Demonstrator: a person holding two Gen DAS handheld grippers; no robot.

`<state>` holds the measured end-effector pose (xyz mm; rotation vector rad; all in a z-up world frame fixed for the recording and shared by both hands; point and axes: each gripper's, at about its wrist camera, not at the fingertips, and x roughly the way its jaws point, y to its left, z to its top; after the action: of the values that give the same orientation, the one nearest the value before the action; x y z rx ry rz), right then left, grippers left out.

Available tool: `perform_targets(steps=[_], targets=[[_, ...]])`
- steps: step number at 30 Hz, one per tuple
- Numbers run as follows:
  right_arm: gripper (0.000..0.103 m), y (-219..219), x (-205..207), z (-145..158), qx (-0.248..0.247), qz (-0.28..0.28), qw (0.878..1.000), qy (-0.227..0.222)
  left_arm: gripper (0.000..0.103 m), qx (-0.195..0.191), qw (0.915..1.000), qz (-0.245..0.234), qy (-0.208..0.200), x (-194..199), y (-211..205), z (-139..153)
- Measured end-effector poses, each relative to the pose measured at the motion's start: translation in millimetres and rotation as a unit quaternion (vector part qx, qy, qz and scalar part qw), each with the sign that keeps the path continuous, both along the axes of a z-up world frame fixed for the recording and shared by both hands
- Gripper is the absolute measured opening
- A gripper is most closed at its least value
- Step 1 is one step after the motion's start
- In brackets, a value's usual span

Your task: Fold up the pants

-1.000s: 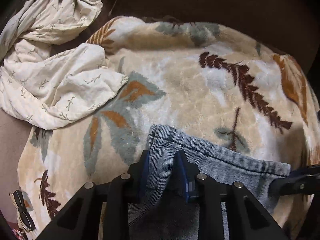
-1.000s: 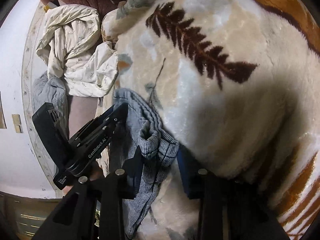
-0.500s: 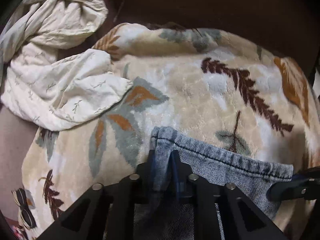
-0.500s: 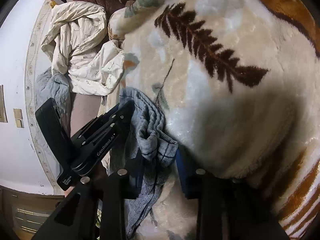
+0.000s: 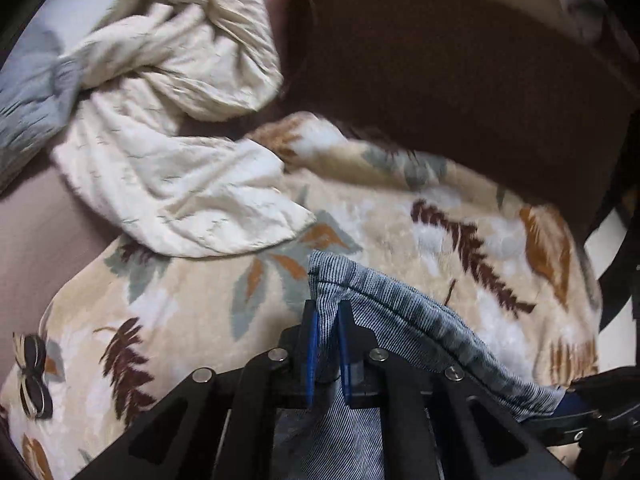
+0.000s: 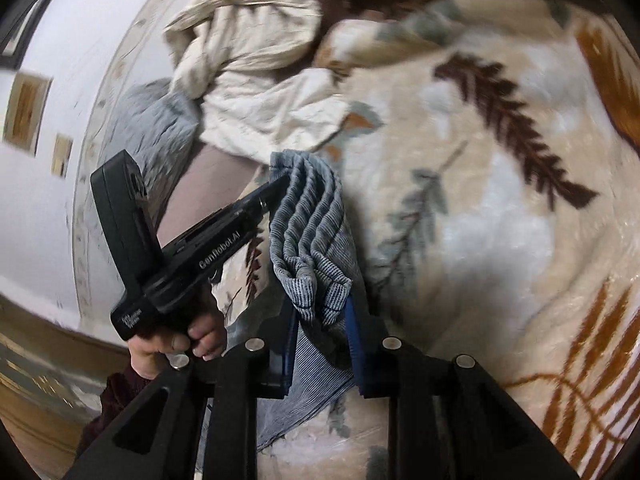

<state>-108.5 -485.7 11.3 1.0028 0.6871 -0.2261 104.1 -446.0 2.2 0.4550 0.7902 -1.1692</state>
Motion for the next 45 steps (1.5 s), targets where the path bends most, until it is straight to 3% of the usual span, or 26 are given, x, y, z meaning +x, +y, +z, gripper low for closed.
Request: perform_targets(steps=[3, 8, 13, 17, 19, 21, 22, 25, 28, 35, 38, 41, 45], targets=[[0.021, 19, 6, 8, -0.026, 0.022, 0.999, -0.001, 0.01, -0.035, 0.9991, 0.022, 0.01, 14, 33, 8], [0.01, 60, 21, 12, -0.054, 0.084, 0.995, 0.001, 0.01, -0.06, 0.996, 0.063, 0.019, 35, 89, 9], [0.01, 108, 40, -4, -0.051, 0.16, 0.986, 0.024, 0.009, -0.068, 0.9924, 0.097, 0.033, 45, 149, -1], [0.011, 102, 42, 0, -0.053, 0.161, 0.986, 0.011, 0.009, -0.084, 0.9889, 0.113, 0.047, 43, 179, -7], [0.018, 76, 36, 5, -0.042, 0.129, 0.991, 0.001, 0.009, -0.087, 0.9891, 0.11, 0.046, 39, 181, -8], [0.063, 43, 28, 5, -0.031, 0.079, 0.996, 0.007, 0.009, -0.082, 0.9903, 0.104, 0.043, 36, 175, -9], [0.07, 21, 23, 3, -0.027, 0.036, 0.999, 0.012, 0.009, -0.081, 0.9906, 0.101, 0.043, 36, 173, -8], [0.07, -13, 20, -9, 0.0, -0.003, 1.0, 0.013, 0.009, -0.085, 0.9912, 0.092, 0.042, 35, 168, -4], [0.065, -23, 35, -25, 0.04, 0.006, 0.999, 0.019, 0.009, -0.079, 0.9923, 0.088, 0.037, 34, 166, 1], [0.061, -32, 86, -36, 0.015, 0.008, 0.999, 0.045, 0.009, -0.061, 0.9934, 0.091, 0.034, 32, 171, -2], [0.048, -30, 105, -58, 0.022, 0.015, 0.996, 0.08, 0.009, -0.058, 0.9935, 0.092, 0.035, 31, 171, -3], [0.022, -28, 109, -57, -0.006, 0.013, 0.995, 0.095, 0.009, -0.058, 0.9931, 0.095, 0.037, 31, 169, -2], [0.018, -31, 99, -47, 0.025, 0.019, 0.998, 0.052, 0.009, -0.069, 0.9927, 0.093, 0.032, 27, 166, 6]])
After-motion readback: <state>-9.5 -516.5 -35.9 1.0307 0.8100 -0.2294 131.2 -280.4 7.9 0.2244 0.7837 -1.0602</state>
